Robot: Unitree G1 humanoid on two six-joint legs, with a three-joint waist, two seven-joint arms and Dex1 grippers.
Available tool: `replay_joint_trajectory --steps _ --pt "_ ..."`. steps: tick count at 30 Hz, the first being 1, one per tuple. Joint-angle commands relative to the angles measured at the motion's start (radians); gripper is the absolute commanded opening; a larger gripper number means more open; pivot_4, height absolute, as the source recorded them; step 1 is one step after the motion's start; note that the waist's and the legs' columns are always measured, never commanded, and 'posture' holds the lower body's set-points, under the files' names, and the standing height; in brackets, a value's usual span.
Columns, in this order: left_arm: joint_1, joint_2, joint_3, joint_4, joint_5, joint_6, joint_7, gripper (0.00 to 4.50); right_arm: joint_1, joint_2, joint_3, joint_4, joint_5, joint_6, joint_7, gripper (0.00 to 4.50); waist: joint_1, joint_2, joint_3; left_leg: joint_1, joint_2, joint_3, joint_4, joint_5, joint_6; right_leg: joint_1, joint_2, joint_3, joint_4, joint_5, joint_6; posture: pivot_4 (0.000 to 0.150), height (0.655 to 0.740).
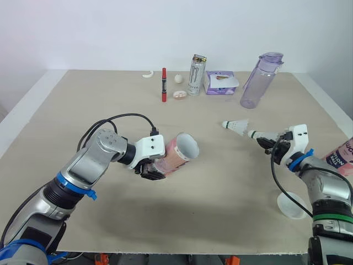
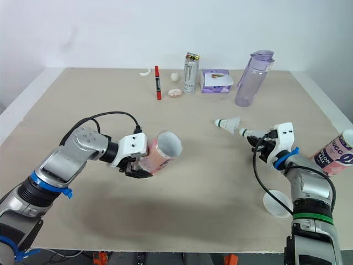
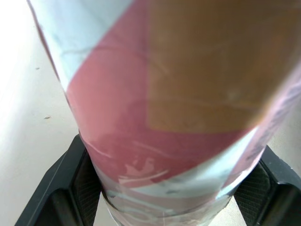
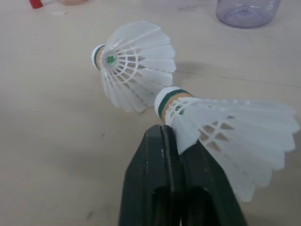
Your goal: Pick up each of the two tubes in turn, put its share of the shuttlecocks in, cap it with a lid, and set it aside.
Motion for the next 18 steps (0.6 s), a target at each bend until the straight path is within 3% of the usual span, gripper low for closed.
replay_joint_trajectory --steps 1,10,18 --pt "0.014 0.009 -0.029 -0.001 0.000 0.013 -0.003 3.46 0.000 -0.009 -0.012 -0.054 -0.013 -0.053 -0.005 0.04 0.000 0.000 0.000 0.000 0.000 0.000 0.000 0.000 0.000 0.000 0.000 0.000 0.000 0.000 0.000 0.150 0.7400" --pt "-0.015 0.017 -0.035 0.004 -0.003 0.013 -0.027 3.46 0.118 -0.180 0.027 -0.538 -0.122 -0.334 0.133 0.04 -0.003 0.005 0.002 -0.001 -0.001 0.000 0.000 0.000 0.000 -0.001 0.000 0.002 0.000 -0.001 0.002 0.150 0.7400" --pt "-0.036 0.017 -0.057 0.021 0.006 0.006 -0.044 3.46 0.049 -0.308 0.174 -0.844 -0.049 -0.405 0.394 0.04 -0.004 0.004 0.002 -0.001 0.000 -0.001 0.000 0.000 0.000 0.000 0.002 0.002 0.000 -0.002 0.001 0.150 0.7400"
